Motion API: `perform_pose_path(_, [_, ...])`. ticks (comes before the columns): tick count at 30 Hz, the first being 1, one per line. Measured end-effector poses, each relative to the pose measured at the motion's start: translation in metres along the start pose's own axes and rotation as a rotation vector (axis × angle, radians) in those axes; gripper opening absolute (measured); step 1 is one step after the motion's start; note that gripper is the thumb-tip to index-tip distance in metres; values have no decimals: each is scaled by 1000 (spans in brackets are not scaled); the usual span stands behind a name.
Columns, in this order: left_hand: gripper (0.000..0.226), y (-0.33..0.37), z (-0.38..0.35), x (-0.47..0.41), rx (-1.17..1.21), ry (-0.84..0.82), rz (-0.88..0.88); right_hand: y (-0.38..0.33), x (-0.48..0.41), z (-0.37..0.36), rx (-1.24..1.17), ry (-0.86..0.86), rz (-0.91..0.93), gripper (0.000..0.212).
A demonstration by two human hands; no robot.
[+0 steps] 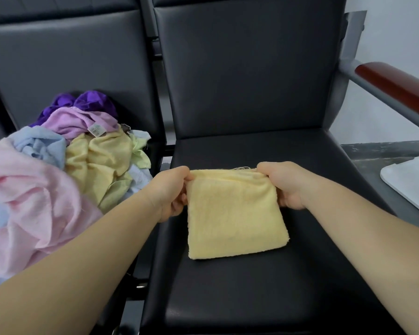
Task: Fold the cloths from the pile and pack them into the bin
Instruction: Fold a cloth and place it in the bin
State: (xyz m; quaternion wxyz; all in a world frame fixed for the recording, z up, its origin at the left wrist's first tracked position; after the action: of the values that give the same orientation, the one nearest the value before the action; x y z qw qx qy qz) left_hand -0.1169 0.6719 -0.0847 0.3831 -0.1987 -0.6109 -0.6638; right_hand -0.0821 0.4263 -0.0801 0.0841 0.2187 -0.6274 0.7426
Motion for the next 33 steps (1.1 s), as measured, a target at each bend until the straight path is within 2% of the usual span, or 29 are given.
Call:
perform_pose_path(1, [17, 0, 0, -7, -37, 39, -30, 1, -5, -1, -5, 39, 9, 7])
perform_pose_path(5, [14, -6, -3, -30, -269, 188, -197, 9, -15, 1, -120, 176, 44, 11])
perform_pose_path(7, [16, -6, -4, -33, -348, 275, -310, 8, -16, 3, -72, 248, 142, 14])
perform_pose_path(10, [15, -10, -3, -29, -465, 367, -419, -1, -5, 4, 381, 324, 359, 9])
perform_pose_path(13, [28, -17, -1, -24, -575, 354, -400, -2, 0, -6, 780, 183, 526, 20])
perform_pose_path(15, [37, -17, 0, -19, -659, 305, -366, 6, -4, -14, 909, 57, 499, 25])
perform_pose_path(17, [39, -18, -2, -14, -762, 272, -326, 15, -9, -16, 979, 31, 399, 41])
perform_pose_path(19, [35, -19, -7, -11, -818, 264, -286, 21, -12, -15, 977, 118, 318, 57])
perform_pose_path(21, [25, -19, -12, -12, -807, 245, -254, 22, -15, -15, 917, 196, 228, 59])
perform_pose_path(25, [8, -19, -14, -9, -560, 145, -229, 17, -19, -25, 805, 123, 92, 15])
perform_pose_path(26, [7, -19, -12, -3, -465, 96, -227, 17, -18, -27, 742, 110, 92, 11])
perform_pose_path(29, [28, -13, -13, 26, -232, -4, -280, 5, -1, -19, 375, 118, 167, 23])
perform_pose_path(30, [32, -7, -16, 38, -199, -30, -320, -7, 14, -11, 332, 132, 226, 26])
perform_pose_path(33, [14, 19, -40, 79, -180, -131, -489, -48, 65, 31, 445, 242, 476, 26])
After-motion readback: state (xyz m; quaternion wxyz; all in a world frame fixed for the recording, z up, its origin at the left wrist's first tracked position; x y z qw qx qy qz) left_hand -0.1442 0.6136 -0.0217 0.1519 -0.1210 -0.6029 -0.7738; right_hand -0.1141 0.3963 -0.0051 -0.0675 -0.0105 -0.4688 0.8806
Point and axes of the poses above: each hand's wrist, its own x-axis away from the middle knuckle, its own z-axis out of the back of the hand, y = z × x, the point moved 2 cm from there along -x, towards the middle knuckle, and after that the axes turned 12 degrees about z, right-handed, at the moved point
